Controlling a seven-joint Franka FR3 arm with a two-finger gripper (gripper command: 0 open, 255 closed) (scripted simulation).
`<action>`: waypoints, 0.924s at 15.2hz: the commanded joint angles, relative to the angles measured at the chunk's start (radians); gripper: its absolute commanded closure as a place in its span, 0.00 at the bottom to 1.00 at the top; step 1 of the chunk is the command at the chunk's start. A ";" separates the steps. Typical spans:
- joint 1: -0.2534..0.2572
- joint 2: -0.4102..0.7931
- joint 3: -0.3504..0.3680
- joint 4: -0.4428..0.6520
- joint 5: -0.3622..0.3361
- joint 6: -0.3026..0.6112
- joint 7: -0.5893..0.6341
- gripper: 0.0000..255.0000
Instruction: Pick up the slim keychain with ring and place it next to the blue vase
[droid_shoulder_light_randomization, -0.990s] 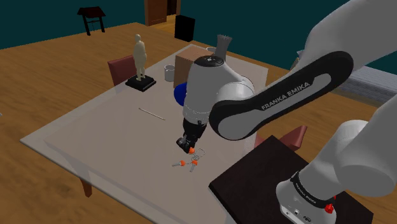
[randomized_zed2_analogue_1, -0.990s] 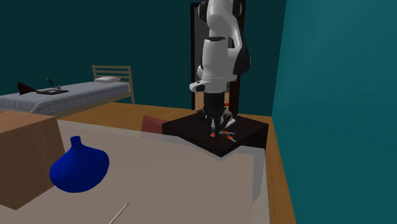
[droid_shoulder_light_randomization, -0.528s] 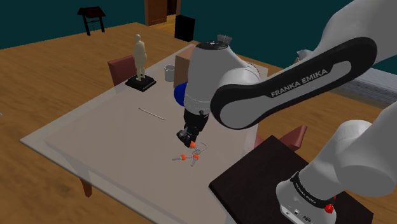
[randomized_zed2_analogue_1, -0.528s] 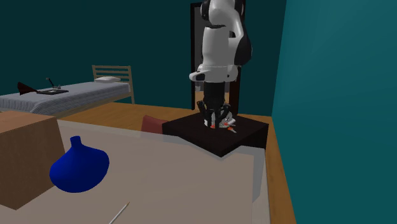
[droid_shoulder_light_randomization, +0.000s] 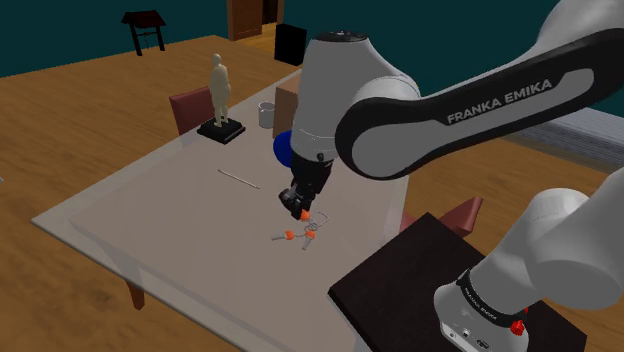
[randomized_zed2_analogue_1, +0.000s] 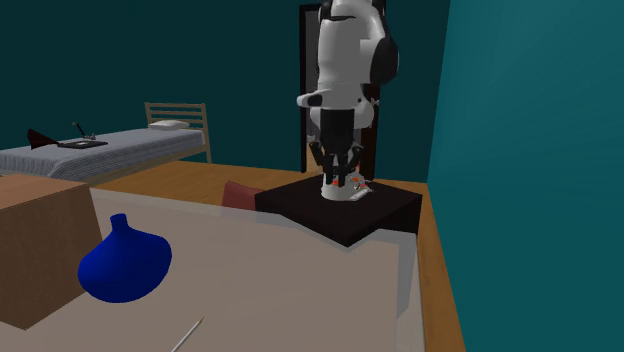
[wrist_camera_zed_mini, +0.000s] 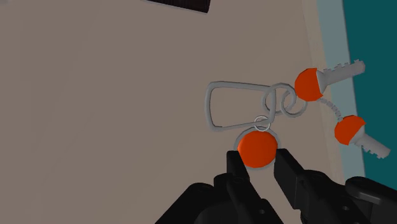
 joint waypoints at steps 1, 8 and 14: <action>0.002 -0.023 -0.004 0.010 0.008 -0.032 -0.005 1.00; -0.068 -0.015 -0.101 0.011 -0.016 -0.031 -0.156 1.00; -0.141 0.031 -0.190 0.053 -0.048 -0.033 -0.296 1.00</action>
